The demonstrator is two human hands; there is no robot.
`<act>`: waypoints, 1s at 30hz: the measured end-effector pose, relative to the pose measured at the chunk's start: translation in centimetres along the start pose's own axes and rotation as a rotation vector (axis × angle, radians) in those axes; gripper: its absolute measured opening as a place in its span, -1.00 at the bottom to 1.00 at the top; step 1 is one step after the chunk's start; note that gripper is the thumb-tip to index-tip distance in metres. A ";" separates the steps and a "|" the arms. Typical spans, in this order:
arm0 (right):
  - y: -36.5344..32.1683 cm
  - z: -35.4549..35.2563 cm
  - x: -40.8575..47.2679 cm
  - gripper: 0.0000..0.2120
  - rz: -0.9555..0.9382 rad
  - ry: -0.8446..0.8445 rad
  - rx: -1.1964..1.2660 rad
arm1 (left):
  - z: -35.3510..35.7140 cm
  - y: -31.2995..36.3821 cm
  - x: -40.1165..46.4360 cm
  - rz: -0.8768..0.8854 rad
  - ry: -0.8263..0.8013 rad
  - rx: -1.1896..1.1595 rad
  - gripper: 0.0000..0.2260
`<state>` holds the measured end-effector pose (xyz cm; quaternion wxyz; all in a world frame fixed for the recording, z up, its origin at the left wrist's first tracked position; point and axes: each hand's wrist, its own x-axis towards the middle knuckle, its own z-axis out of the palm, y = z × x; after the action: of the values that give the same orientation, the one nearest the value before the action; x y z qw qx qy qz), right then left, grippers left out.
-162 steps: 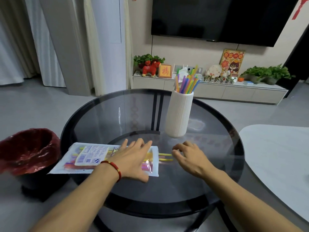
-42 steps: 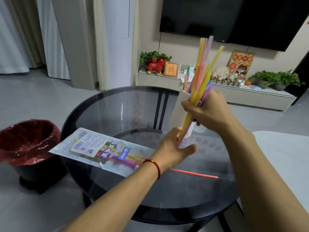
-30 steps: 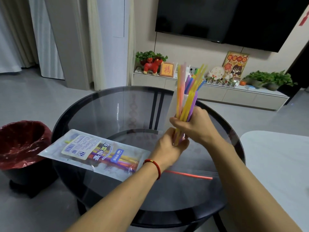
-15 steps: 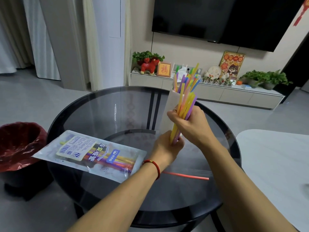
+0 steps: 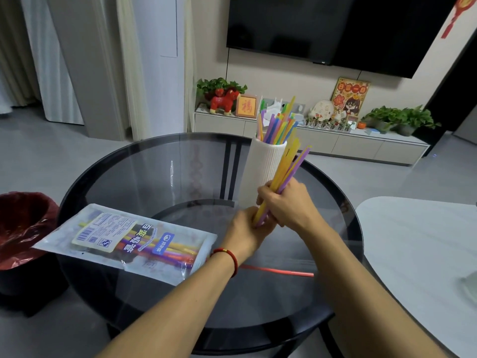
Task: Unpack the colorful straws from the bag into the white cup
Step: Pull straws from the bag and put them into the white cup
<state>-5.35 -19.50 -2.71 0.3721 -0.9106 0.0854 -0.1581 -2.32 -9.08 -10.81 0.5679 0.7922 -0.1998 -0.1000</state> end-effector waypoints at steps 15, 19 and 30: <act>0.8 -10.4 1.9 -0.77 0.003 0.602 0.877 | -5.7 9.3 7.8 0.090 0.147 0.125 0.08; -0.4 -10.7 3.7 -0.78 -0.059 0.608 0.727 | -5.8 9.4 9.4 0.114 0.086 0.159 -0.12; -4.7 -8.6 10.3 -0.73 -0.042 0.308 0.039 | -5.2 8.1 10.3 0.173 0.161 0.080 -0.31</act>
<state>1.47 -24.60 8.70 0.3687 -0.8697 0.1196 -0.3054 7.32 -11.32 -0.74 0.5566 0.7994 -0.2252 0.0212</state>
